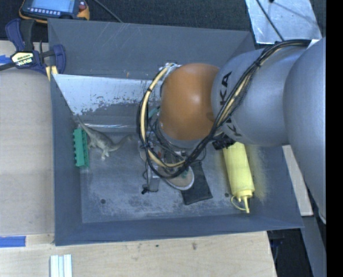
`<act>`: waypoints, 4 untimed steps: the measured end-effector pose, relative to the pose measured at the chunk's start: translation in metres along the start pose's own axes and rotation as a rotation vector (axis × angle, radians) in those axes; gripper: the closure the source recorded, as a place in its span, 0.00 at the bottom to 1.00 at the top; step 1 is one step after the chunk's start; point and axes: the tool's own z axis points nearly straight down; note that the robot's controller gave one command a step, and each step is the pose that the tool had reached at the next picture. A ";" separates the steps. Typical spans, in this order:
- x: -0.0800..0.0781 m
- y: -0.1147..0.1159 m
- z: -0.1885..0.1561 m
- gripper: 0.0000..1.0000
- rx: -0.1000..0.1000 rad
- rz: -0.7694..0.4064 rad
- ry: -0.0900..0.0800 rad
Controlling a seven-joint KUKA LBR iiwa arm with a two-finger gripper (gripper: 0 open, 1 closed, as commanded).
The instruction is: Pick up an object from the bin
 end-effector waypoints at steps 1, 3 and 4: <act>0.002 -0.053 0.035 0.00 -0.002 -0.009 -0.005; 0.009 -0.070 0.032 1.00 0.000 0.016 -0.003; 0.048 -0.075 0.001 1.00 0.001 -0.003 0.005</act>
Offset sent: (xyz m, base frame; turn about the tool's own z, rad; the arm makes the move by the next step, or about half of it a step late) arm -0.0104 -0.0698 -0.0326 0.0160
